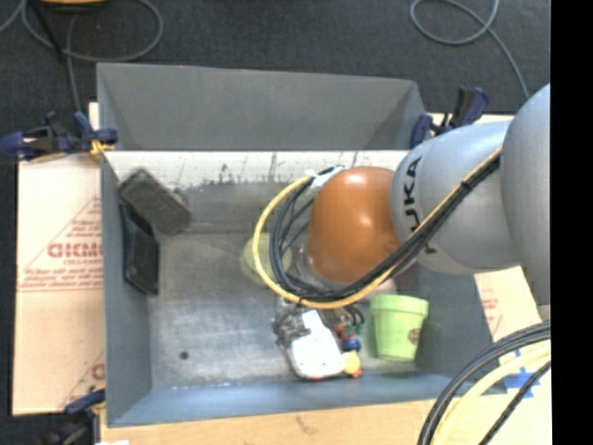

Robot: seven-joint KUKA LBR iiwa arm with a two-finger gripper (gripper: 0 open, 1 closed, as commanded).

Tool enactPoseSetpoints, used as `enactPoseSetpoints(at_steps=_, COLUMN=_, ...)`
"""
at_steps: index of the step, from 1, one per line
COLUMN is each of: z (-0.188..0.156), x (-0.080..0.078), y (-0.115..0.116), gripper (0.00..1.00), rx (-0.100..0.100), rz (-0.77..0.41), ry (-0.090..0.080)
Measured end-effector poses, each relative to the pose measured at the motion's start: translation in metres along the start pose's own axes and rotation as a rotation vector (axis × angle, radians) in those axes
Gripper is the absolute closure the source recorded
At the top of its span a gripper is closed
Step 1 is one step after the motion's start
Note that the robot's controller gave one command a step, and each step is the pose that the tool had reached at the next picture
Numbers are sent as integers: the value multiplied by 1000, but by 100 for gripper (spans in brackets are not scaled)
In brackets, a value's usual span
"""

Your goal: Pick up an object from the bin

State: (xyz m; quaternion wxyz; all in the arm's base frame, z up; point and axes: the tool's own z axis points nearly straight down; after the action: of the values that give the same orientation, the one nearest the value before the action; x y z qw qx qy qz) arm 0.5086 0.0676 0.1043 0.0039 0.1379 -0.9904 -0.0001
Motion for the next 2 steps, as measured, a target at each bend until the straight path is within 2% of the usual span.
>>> enactPoseSetpoints(at_steps=1, z=-8, x=18, y=-22, gripper=0, rx=2, rz=-184, ry=-11)
enactPoseSetpoints(at_steps=2, z=-2, x=25, y=-25, gripper=0, rx=1, rz=-190, ry=-9)
